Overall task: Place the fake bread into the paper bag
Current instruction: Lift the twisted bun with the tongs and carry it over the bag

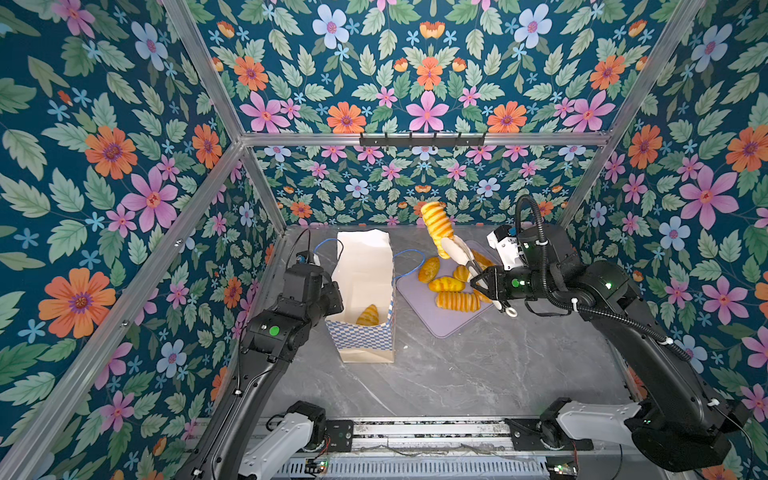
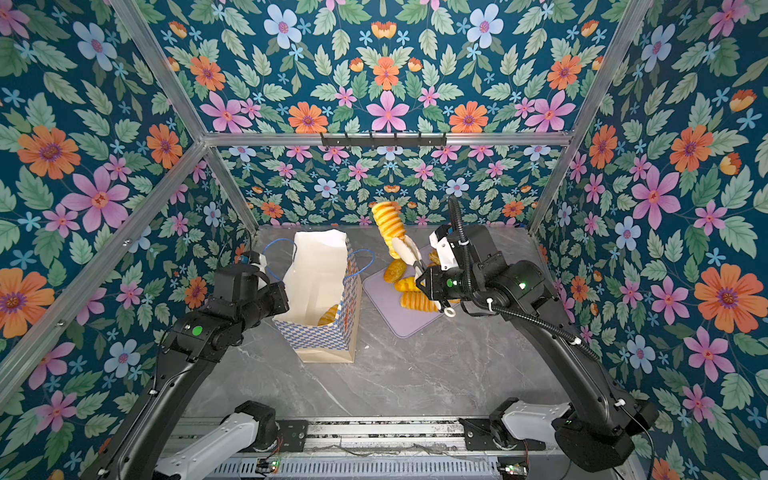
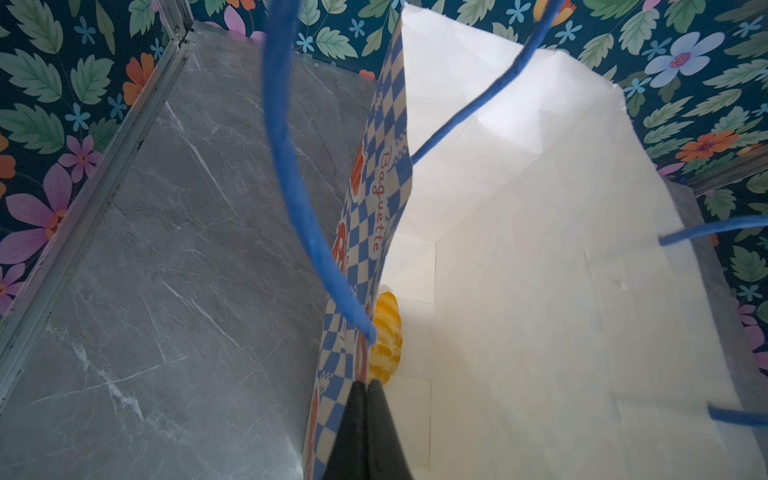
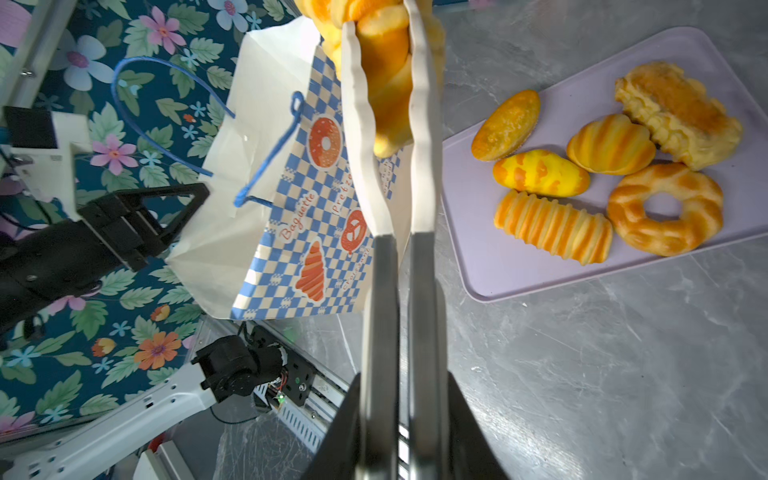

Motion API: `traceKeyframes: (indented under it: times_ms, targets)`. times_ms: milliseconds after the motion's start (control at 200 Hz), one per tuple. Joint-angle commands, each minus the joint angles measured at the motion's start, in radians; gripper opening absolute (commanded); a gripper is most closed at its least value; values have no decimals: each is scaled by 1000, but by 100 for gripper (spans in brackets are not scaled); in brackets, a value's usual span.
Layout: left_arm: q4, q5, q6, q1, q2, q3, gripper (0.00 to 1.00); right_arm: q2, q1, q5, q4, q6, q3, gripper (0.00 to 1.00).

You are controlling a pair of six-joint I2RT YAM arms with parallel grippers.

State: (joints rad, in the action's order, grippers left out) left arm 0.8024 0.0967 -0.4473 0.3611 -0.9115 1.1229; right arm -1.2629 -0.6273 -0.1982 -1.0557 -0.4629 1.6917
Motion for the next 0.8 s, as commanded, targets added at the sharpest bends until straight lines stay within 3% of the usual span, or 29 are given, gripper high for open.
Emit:
traceKeyframes:
  times_ms: [0, 505, 795]
  targets:
    - [-17, 11, -22, -1, 9, -1, 0, -25, -36, -21, 15, -4, 56, 25]
    - [-15, 44, -75, -1, 64, -31, 0, -183, -265, 31, 42, -51, 241, 26]
    - [-15, 51, -91, -1, 94, -48, 0, -239, -323, 51, 74, -91, 242, 25]
